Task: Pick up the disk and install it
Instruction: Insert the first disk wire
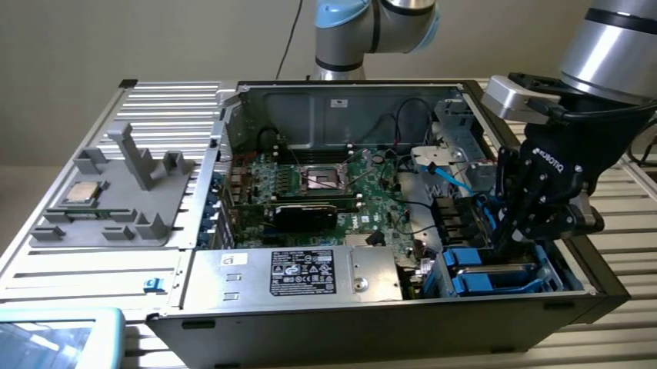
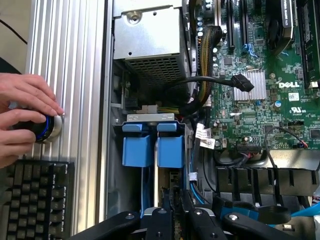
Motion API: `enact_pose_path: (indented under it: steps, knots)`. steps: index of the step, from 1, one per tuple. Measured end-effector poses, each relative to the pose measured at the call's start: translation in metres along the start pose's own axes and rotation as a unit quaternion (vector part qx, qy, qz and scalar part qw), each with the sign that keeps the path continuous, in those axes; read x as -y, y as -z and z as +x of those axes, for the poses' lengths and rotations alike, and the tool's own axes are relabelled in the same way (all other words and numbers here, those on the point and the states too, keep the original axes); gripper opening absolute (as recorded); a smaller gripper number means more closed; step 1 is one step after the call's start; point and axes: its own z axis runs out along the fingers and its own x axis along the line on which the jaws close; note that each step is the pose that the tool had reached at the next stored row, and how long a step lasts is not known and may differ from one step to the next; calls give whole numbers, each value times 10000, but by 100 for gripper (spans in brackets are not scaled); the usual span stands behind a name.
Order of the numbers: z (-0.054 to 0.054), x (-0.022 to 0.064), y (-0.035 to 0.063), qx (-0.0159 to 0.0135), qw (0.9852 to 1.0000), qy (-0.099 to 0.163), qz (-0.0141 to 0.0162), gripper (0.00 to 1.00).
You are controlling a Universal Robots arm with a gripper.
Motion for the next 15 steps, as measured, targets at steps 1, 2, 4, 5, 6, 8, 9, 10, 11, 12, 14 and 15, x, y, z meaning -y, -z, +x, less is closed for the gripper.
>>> enact_pose_path:
  steps: [1,2,4,5,6,8,9,10,11,12,14,15]
  knots:
    - [-1,0,-2,0,10000,0,0,17]
    - [-1,0,-4,1,10000,0,2,17]
    - [-2,1,-7,0,10000,-1,6,17]
    - [-3,0,-12,-2,10000,-2,8,17]
    - [-3,-2,-14,-4,10000,-4,12,17]
    - [-4,-5,-19,-9,10000,-5,18,17]
    - [-5,-7,-21,-12,10000,-7,19,17]
    - [-6,-7,-23,-16,10000,-7,20,17]
    - [-8,-7,-25,-20,10000,-8,21,17]
    - [-10,-8,-28,-24,10000,-10,21,17]
    - [-12,-8,-32,-35,10000,-14,22,17]
    - [-13,-8,-33,-38,10000,-15,22,17]
